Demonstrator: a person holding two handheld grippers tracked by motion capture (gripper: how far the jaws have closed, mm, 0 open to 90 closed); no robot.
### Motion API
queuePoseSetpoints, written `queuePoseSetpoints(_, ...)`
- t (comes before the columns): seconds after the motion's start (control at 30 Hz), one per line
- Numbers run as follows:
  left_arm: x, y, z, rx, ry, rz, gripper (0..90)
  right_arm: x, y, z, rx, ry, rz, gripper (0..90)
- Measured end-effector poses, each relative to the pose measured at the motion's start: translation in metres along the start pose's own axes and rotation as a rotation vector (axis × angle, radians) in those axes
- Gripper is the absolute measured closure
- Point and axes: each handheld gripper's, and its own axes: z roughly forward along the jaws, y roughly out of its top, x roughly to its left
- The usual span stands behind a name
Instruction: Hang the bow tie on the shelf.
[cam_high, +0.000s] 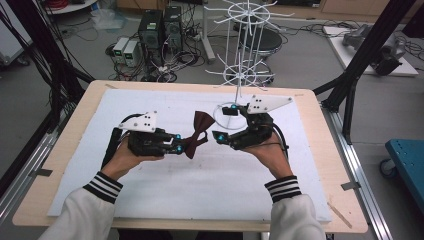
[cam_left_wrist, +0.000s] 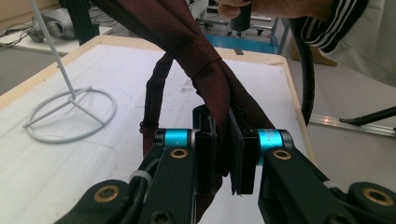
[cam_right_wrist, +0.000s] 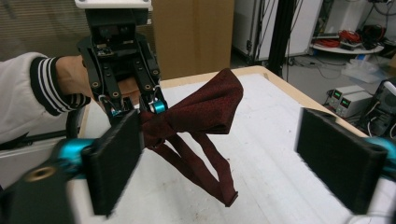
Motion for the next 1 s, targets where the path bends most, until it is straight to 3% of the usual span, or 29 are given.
queuePoseSetpoints(0.2, 0.000, 0.001, 0.000, -0.012, -0.008, 0.006, 82.0, -0.005, -0.001, 0.006, -0.001, 0.028, 0.033, 17.6)
queuePoseSetpoints(0.43, -0.001, 0.002, 0.003, -0.012, -0.033, 0.019, 82.0, -0.007, 0.001, 0.012, -0.011, 0.090, 0.051, 28.7)
queuePoseSetpoints(0.53, -0.002, 0.002, 0.004, -0.015, -0.037, 0.022, 82.0, -0.007, 0.002, 0.014, -0.006, 0.121, 0.042, 43.2)
queuePoseSetpoints(0.57, -0.002, 0.002, 0.004, -0.015, -0.037, 0.022, 82.1, -0.007, 0.002, 0.014, -0.006, 0.121, 0.042, 43.2)
queuePoseSetpoints(0.6, -0.003, 0.003, 0.005, -0.015, -0.041, 0.026, 82.2, -0.006, 0.002, 0.015, -0.008, 0.133, 0.024, 55.0)
queuePoseSetpoints(0.77, -0.003, 0.002, 0.005, -0.001, -0.032, 0.028, 82.1, -0.005, 0.003, 0.014, -0.029, 0.147, 0.009, 78.5)
queuePoseSetpoints(0.8, -0.003, 0.002, 0.005, -0.005, -0.032, 0.028, 82.1, -0.003, 0.005, 0.013, -0.042, 0.152, -0.020, 83.4)
queuePoseSetpoints(1.0, -0.002, 0.002, 0.004, -0.005, -0.023, 0.018, 81.4, 0.000, 0.006, 0.013, -0.044, 0.147, -0.024, 84.1)
